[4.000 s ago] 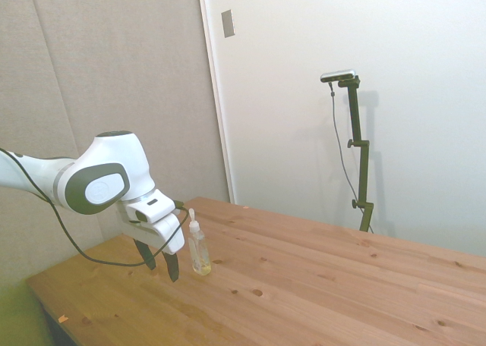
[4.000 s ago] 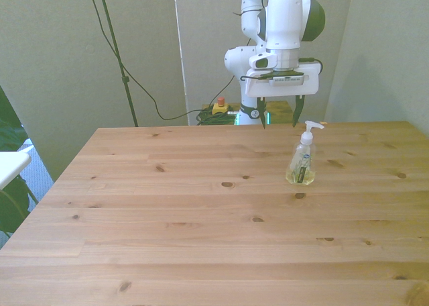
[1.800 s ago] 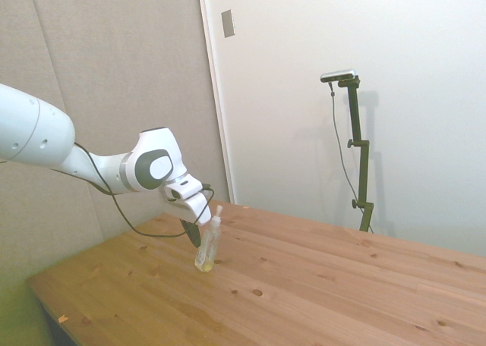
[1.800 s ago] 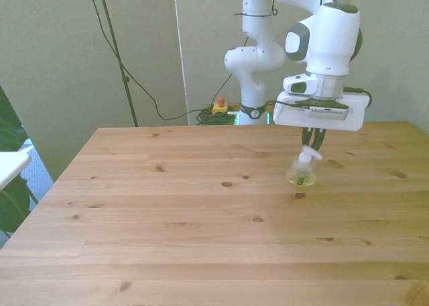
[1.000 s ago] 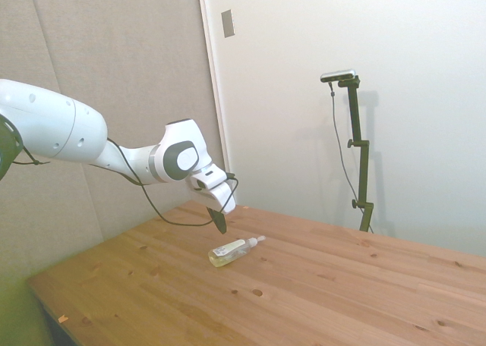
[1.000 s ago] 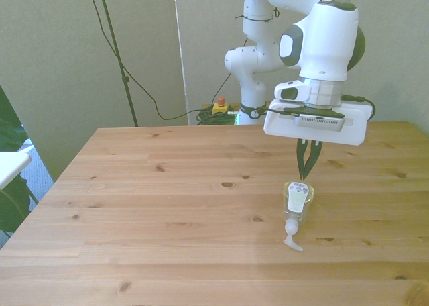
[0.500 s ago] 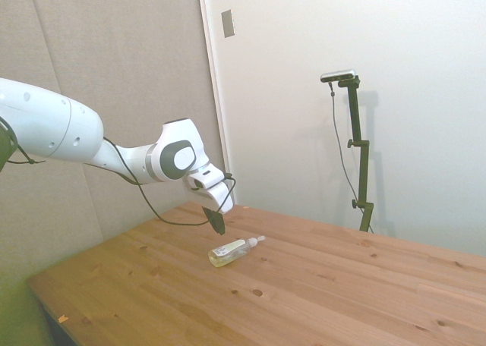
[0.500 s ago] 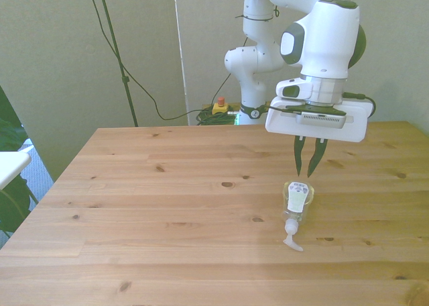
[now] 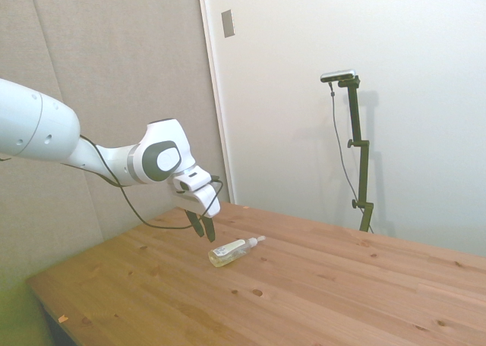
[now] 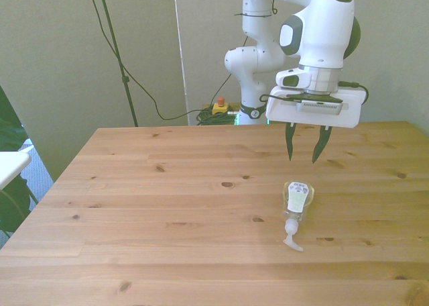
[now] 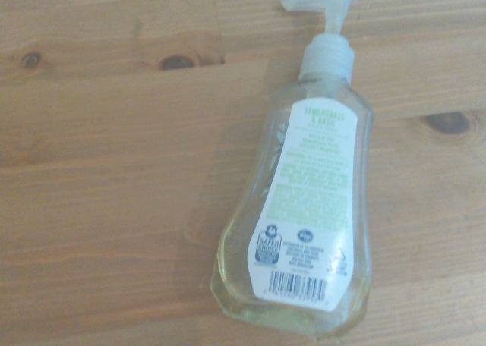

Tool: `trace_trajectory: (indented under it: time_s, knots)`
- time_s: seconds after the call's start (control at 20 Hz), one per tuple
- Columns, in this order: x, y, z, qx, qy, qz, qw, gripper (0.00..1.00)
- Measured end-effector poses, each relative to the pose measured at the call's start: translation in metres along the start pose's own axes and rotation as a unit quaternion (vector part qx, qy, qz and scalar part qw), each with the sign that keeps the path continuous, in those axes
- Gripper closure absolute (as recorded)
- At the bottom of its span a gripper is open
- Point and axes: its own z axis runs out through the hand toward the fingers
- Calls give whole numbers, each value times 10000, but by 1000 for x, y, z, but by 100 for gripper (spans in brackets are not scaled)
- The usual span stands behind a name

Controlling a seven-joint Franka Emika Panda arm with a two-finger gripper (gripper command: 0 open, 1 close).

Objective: Knock down the sanitizer

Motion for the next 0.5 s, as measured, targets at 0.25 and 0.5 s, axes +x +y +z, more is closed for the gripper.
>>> trace_trajectory:
  time_s: [0.25, 0.5]
  knots:
    - [-20, 15, -2, -56, -39, -126, 9999, 0]
    - [-38, 29, -1, -111, -99, -244, 9996, 0]
